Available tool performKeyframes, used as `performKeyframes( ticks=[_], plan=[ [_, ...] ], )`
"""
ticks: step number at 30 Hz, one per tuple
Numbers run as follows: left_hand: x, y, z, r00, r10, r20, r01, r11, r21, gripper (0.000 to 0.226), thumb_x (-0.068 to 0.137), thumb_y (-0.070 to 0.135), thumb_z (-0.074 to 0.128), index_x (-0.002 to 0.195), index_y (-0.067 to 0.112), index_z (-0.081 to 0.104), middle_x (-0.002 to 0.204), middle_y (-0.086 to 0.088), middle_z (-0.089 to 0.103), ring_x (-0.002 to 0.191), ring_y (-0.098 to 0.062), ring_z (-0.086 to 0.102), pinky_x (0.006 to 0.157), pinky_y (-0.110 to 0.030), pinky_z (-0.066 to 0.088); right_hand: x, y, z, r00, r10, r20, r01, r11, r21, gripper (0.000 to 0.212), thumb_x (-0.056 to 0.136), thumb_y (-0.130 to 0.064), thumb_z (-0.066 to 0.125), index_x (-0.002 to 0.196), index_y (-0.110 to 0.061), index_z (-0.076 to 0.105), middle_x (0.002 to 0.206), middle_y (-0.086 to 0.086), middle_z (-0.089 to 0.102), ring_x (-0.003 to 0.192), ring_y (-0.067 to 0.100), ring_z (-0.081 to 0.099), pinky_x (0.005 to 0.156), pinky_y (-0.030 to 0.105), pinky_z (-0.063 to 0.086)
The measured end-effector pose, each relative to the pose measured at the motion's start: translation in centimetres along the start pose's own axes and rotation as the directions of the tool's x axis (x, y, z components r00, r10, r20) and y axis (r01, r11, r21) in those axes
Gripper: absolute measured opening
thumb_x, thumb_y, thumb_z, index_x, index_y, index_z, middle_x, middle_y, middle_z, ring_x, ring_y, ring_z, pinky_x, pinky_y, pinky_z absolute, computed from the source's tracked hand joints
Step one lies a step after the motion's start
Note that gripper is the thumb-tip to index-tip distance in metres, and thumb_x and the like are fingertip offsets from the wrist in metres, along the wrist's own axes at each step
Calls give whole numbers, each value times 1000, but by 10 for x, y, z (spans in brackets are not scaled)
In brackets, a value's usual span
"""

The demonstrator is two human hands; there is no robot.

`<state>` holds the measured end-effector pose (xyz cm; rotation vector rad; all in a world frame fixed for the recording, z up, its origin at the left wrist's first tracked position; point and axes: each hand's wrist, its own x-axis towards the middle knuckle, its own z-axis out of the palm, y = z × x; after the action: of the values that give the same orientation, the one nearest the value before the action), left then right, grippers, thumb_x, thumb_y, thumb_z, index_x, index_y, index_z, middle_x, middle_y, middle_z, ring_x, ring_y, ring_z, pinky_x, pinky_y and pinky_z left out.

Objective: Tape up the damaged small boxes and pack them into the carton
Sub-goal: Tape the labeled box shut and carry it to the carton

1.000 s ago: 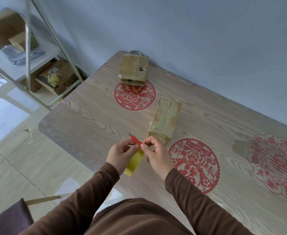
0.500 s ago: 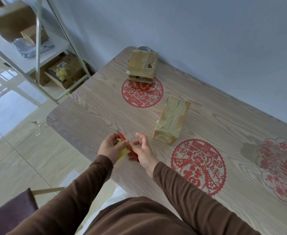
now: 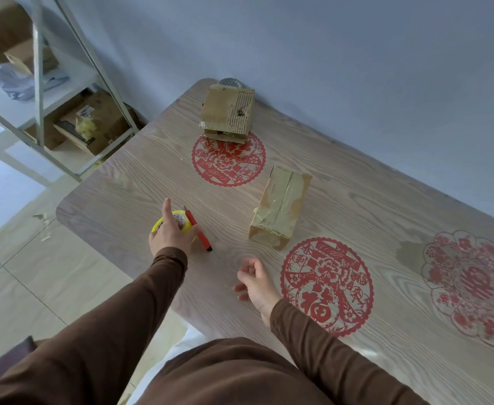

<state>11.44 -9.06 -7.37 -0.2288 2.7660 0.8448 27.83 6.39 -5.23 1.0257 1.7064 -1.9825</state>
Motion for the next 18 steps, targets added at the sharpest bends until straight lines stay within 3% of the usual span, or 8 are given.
performKeyframes(
  ticks=[6,10,13,15,18],
  plan=[
    [-12,-12,8,998,23,-60,-31,989,-148,101,83,46,76,158,29,11,111,-9,69,117,-31,59,105,-48,44,-2,4,-22,996,-17,-83,21,999,47,24,102,-10,51,123,-21,55,119,6,56,76,14,62,65,25,54],
    [-26,-23,10,1000,20,-13,-23,948,-316,107,82,38,80,158,40,5,127,-8,63,118,-25,60,103,-45,48,-3,1,-33,984,-42,-176,62,992,112,20,102,-6,51,116,-20,57,115,11,61,72,13,62,61,25,53],
    [-38,-23,7,995,36,-95,-66,940,-335,111,79,34,84,160,31,8,141,-9,50,134,-29,43,114,-49,35,-2,-4,-44,968,-73,-242,108,985,136,20,100,-3,53,112,-18,59,112,13,63,71,14,61,61,27,53],
    [-45,-19,3,965,94,-246,-162,948,-274,106,75,32,86,157,25,18,145,-9,39,136,-31,33,116,-52,28,0,-6,-52,943,-106,-316,154,979,132,18,98,-3,56,109,-18,57,108,14,62,72,15,60,63,28,52],
    [-58,-1,0,858,358,-367,-446,875,-188,91,78,28,83,151,17,30,148,-9,32,140,-29,30,115,-54,30,2,-6,-64,851,-230,-472,251,968,-18,30,92,-10,67,114,-21,50,115,7,57,90,19,58,74,25,49]
  ],
)
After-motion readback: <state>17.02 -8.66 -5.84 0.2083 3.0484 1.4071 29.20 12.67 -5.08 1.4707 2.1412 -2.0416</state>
